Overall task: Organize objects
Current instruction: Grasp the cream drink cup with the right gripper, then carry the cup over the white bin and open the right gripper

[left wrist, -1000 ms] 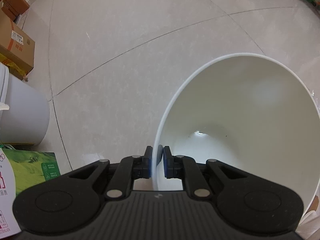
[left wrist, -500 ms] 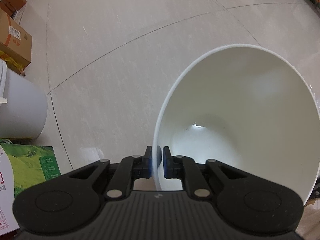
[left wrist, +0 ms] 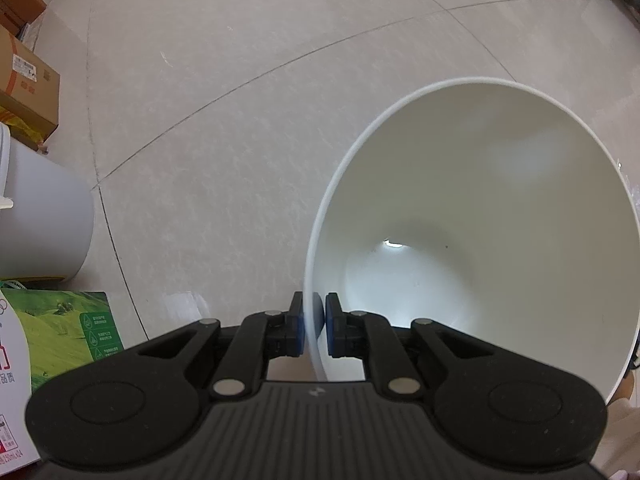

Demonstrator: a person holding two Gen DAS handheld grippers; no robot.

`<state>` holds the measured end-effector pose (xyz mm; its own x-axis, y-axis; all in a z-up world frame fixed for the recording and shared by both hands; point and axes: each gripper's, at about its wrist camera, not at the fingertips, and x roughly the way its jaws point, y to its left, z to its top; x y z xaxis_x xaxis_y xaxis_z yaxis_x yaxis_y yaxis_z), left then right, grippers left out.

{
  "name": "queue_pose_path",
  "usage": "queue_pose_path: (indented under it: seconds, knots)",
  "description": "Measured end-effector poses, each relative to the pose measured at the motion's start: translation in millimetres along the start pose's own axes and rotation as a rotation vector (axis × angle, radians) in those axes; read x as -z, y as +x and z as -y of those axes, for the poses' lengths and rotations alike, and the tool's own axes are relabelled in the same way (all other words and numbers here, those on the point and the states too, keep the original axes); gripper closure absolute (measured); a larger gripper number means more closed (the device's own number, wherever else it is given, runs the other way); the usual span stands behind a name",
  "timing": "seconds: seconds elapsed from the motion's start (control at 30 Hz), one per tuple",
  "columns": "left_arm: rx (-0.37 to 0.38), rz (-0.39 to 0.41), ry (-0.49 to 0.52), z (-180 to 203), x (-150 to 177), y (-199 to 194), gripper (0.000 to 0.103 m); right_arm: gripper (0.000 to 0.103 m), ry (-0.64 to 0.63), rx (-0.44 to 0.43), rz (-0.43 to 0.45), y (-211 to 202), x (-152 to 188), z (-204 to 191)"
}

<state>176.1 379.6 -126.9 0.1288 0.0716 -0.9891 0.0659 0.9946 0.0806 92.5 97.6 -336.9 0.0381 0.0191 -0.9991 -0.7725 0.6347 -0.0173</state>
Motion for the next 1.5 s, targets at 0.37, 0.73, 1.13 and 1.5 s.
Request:
queue_pose_path:
  seconds: [0.37, 0.73, 1.13, 1.5]
  knots:
    - [0.009, -0.006, 0.000, -1.2, 0.5, 1.1, 0.095, 0.025, 0.109, 0.001, -0.021, -15.2, 4.5, 1.1]
    - [0.005, -0.001, -0.003, 0.0, 1.9, 0.1, 0.095, 0.025, 0.241, 0.021, 0.053, -136.5, 6.4, 25.3]
    - [0.021, 0.020, -0.002, -3.6, 3.6, -6.7, 0.095, 0.025, 0.137, 0.058, 0.280, -305.6, -28.2, -8.6]
    - [0.030, 0.018, 0.001, -5.5, 3.0, -6.4, 0.095, 0.025, 0.072, 0.004, 0.335, -295.4, -105.1, -49.8]
